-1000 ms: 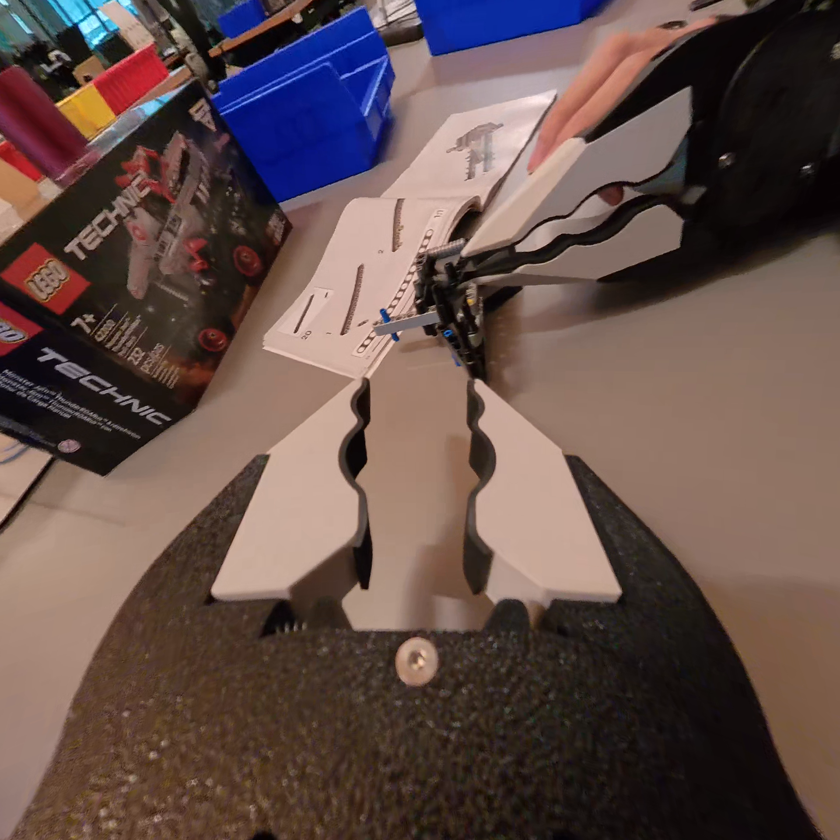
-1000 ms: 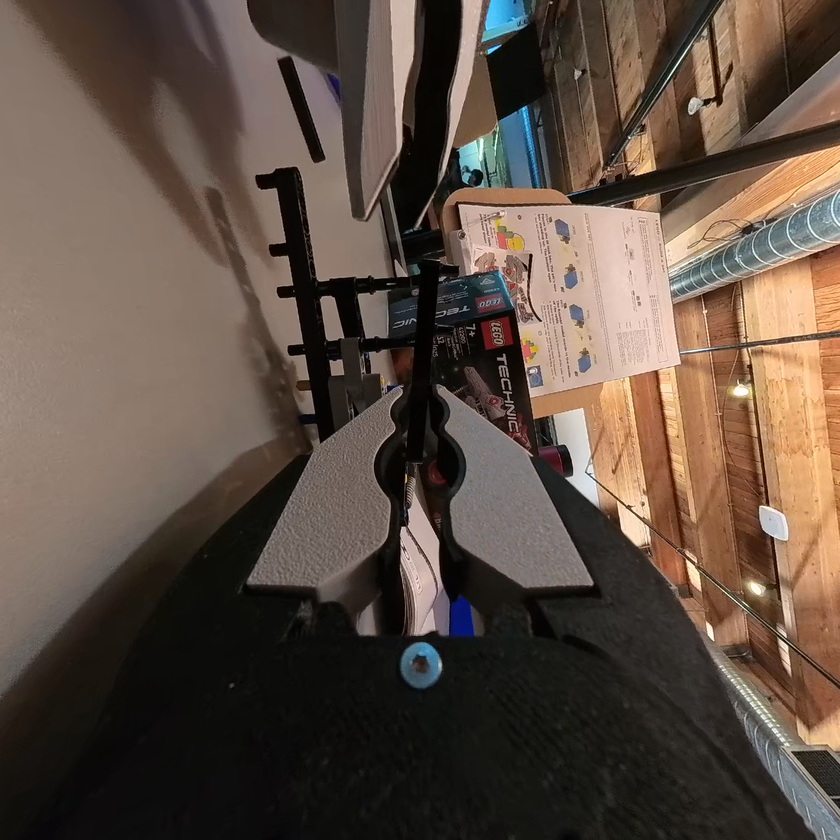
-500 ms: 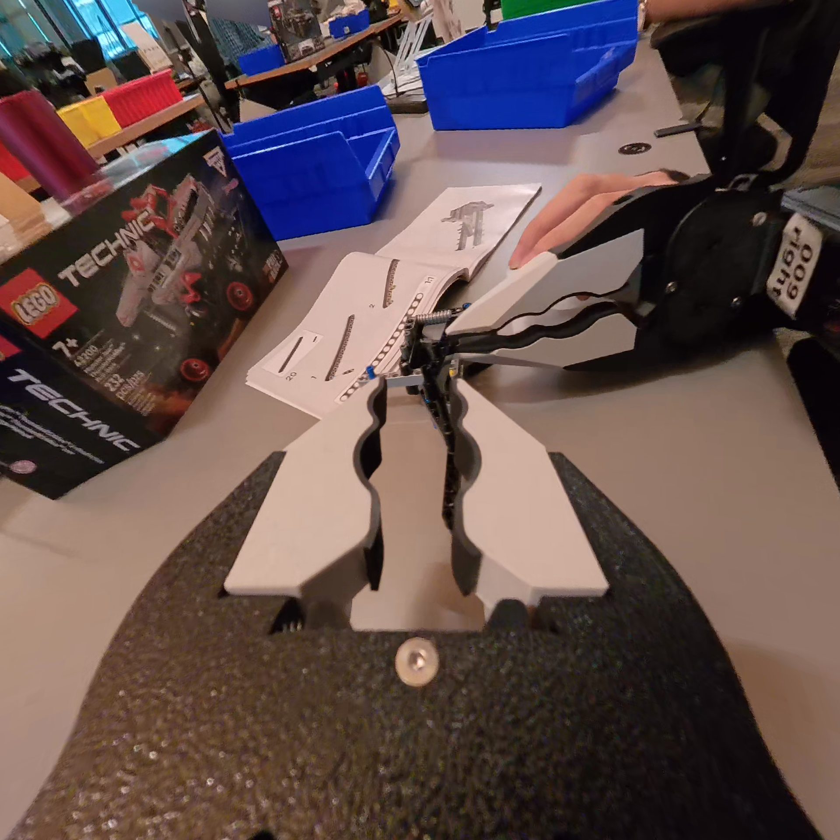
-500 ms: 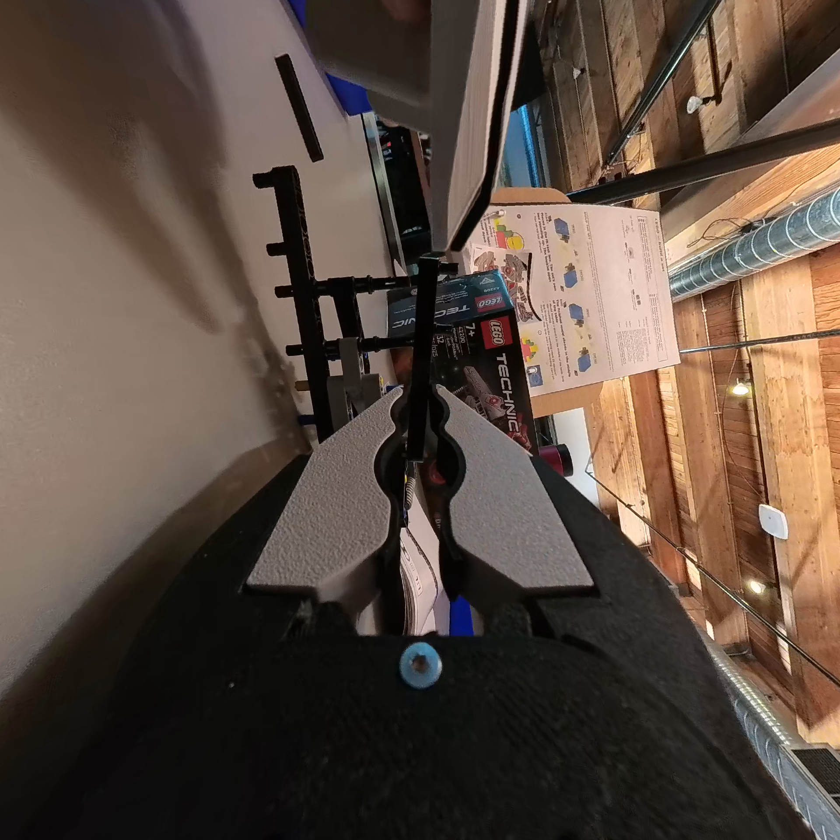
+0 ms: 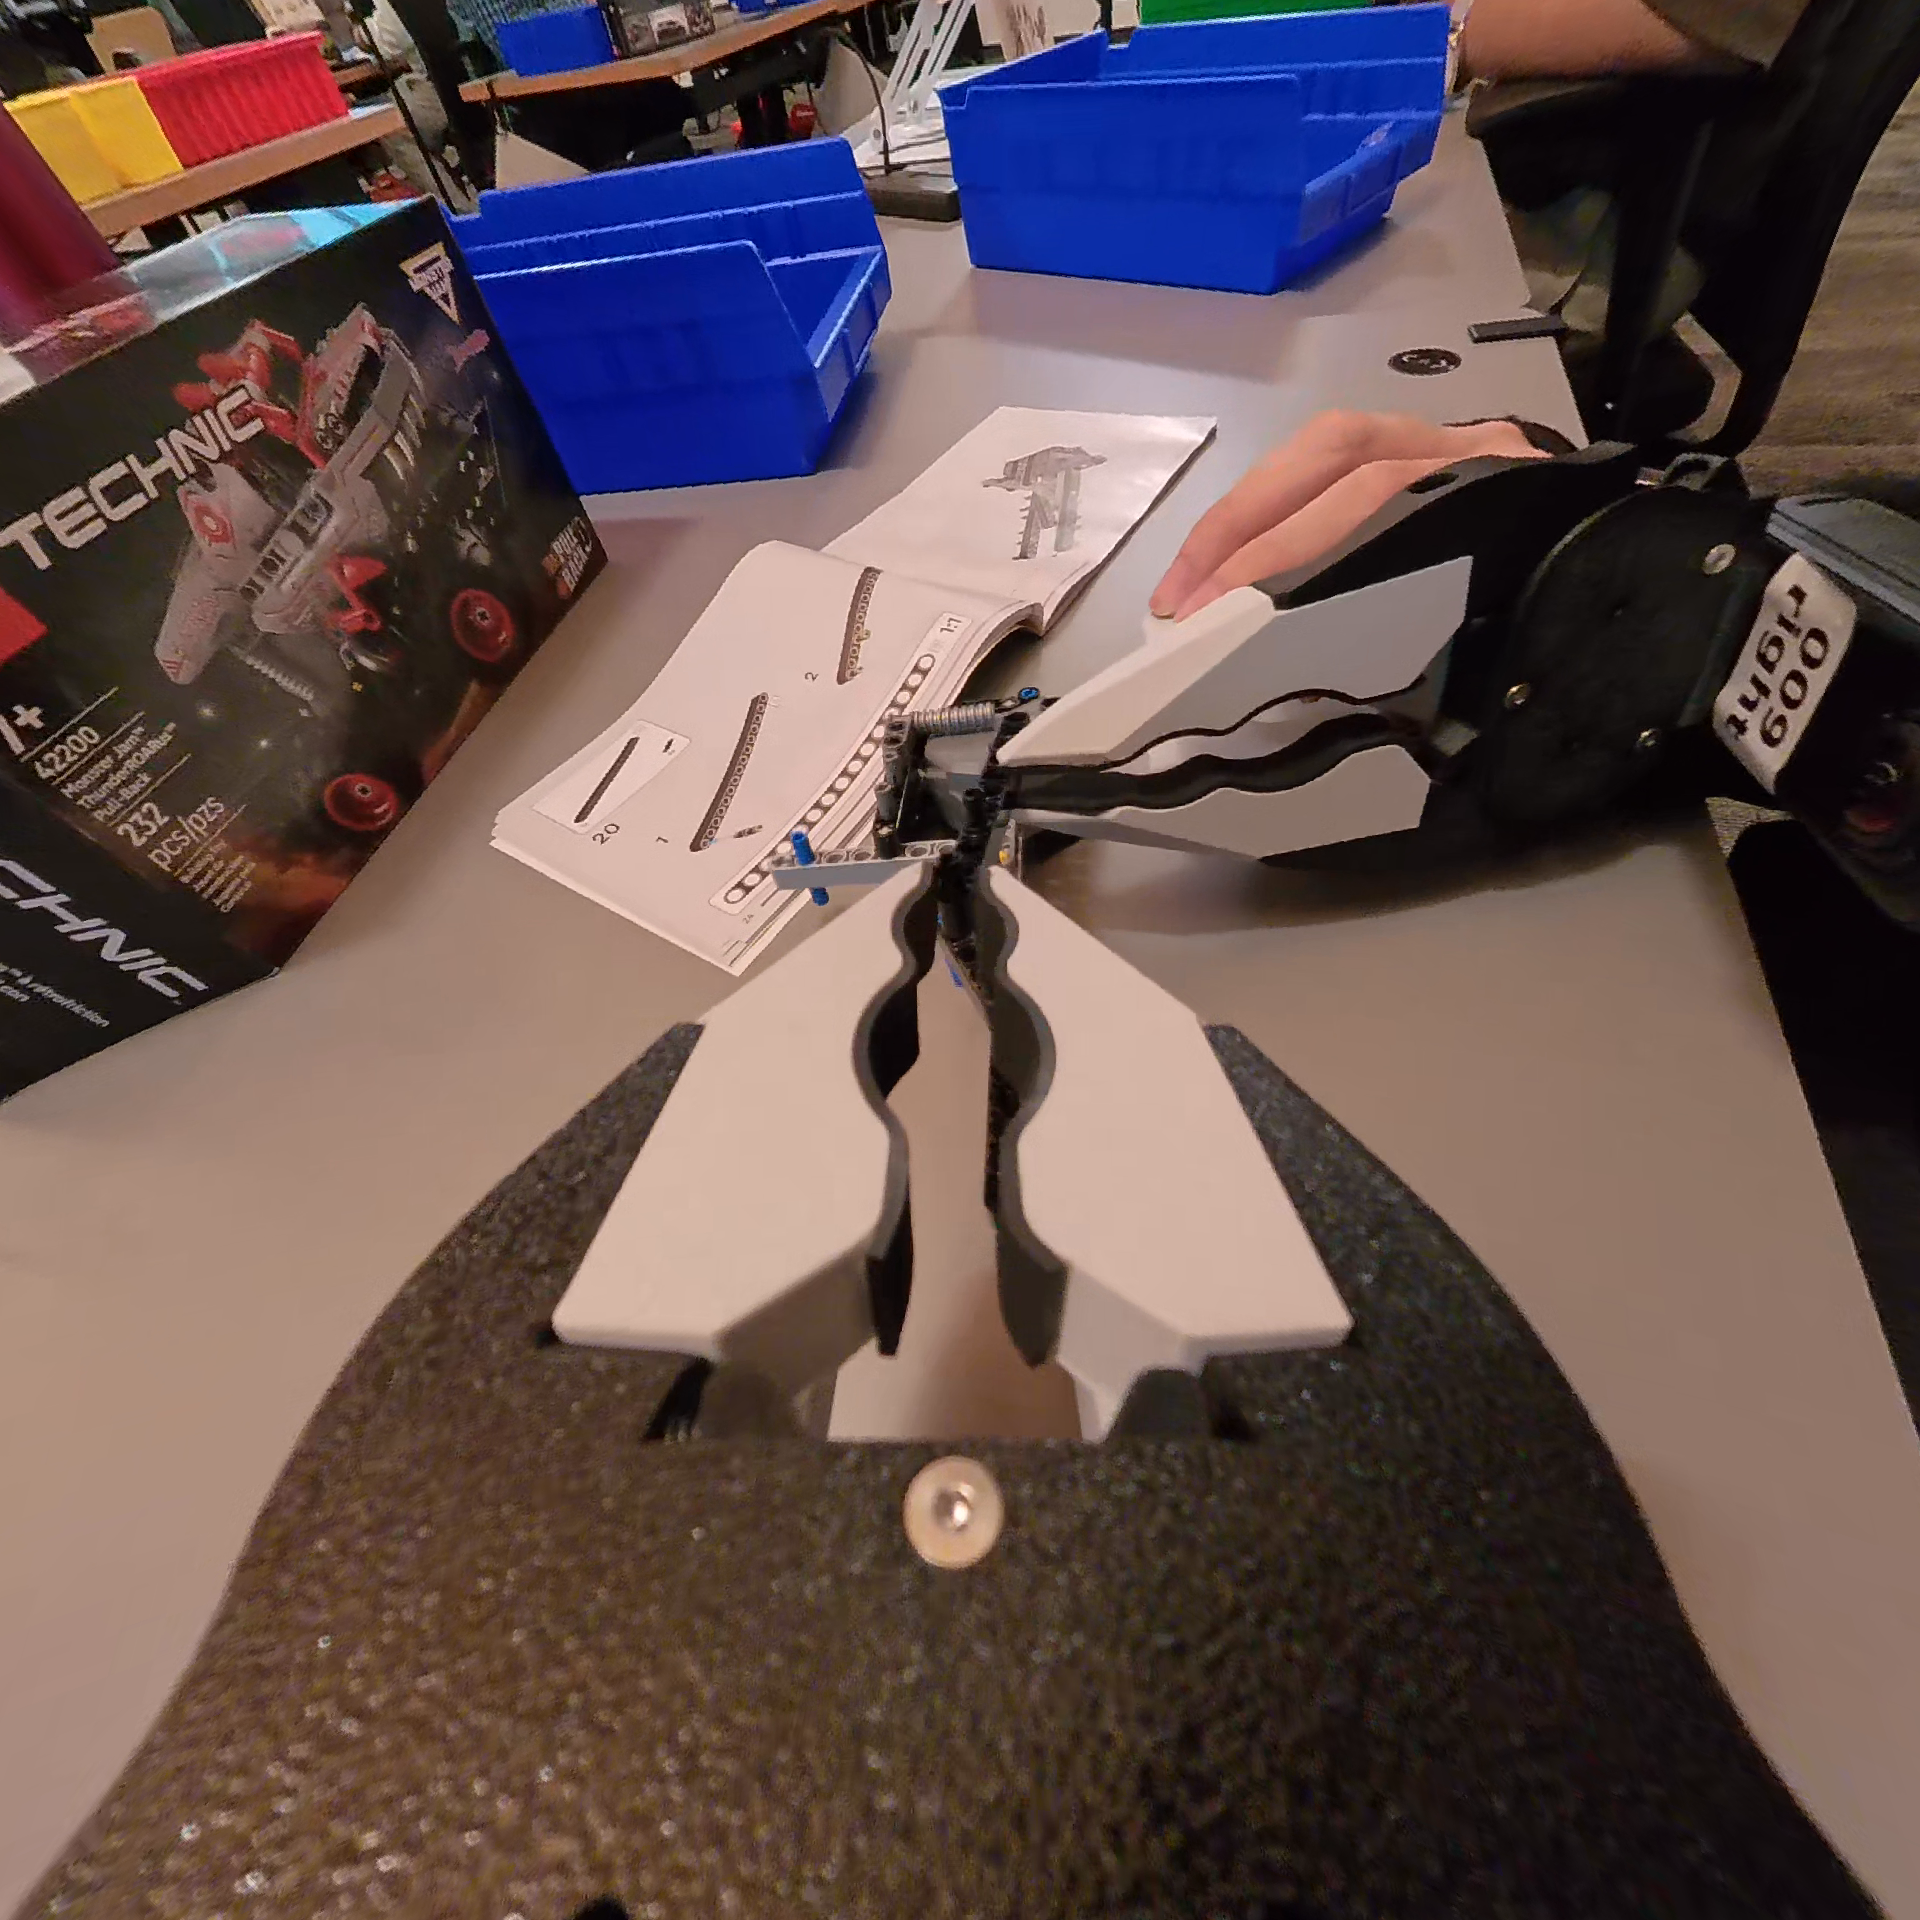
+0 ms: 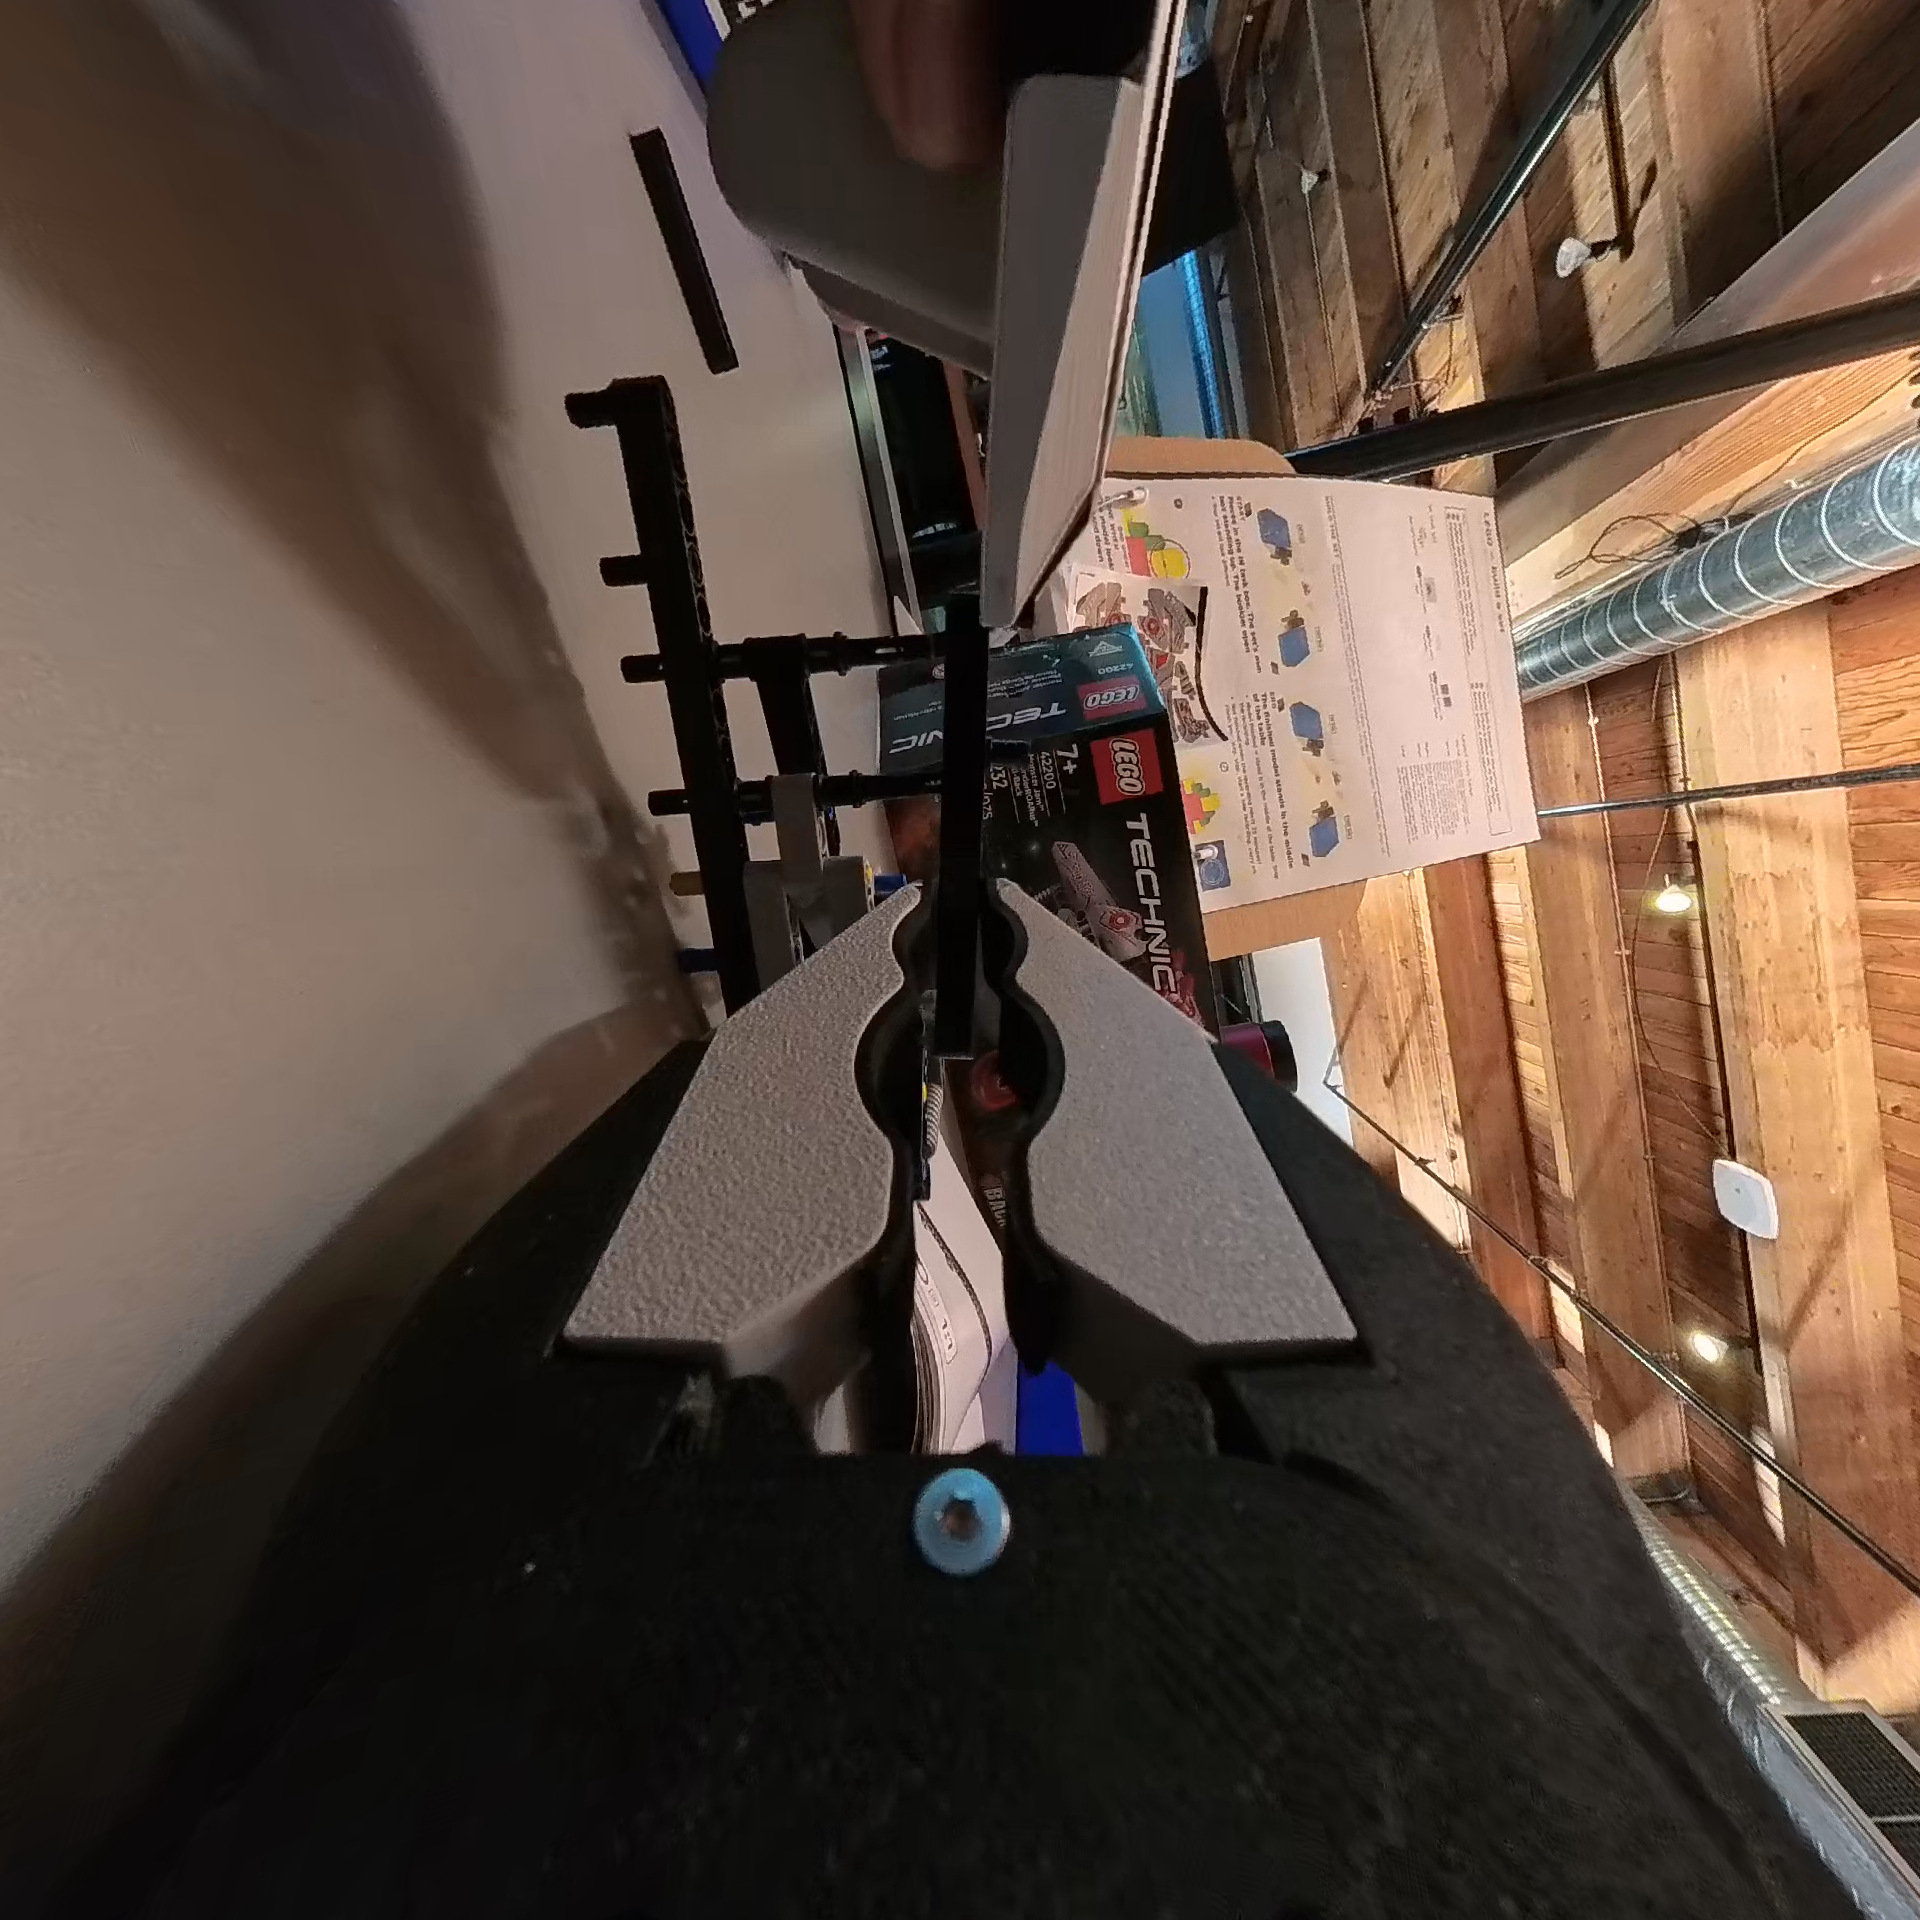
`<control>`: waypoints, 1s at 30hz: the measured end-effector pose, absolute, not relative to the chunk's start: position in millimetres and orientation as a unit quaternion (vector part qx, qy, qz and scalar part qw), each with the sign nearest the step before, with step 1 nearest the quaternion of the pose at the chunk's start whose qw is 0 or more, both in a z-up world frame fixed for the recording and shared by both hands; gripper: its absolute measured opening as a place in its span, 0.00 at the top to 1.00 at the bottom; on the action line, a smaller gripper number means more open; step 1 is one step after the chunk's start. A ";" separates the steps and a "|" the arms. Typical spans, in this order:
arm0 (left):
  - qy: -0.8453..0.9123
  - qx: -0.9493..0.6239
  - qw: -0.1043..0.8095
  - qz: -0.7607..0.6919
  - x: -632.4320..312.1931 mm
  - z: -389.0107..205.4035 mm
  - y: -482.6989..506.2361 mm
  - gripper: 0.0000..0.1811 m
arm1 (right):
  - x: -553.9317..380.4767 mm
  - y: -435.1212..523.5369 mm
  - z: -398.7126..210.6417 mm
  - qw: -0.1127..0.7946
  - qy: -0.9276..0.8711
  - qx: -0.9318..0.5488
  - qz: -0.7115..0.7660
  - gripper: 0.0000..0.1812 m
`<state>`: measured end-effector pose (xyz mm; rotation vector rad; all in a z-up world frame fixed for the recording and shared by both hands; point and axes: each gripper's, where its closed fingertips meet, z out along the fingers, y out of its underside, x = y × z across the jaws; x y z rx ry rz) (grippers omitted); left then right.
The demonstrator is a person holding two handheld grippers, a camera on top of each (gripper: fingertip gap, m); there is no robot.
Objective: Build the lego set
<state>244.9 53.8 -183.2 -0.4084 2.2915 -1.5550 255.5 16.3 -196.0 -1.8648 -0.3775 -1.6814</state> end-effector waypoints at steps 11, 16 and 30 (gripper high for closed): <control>0.812 -0.145 0.161 -0.542 242.0 -183.6 55.0 0.98 | 256.8 16.7 -197.1 0.297 -0.146 -0.700 -0.632 0.97; 0.815 -0.149 0.153 -0.539 240.7 -185.7 58.0 0.98 | 254.9 19.1 -198.3 0.296 -0.155 -0.700 -0.631 0.97; 0.818 -0.199 0.127 -0.524 231.8 -185.7 52.4 0.98 | 257.9 18.7 -199.4 0.287 -0.152 -0.701 -0.634 0.97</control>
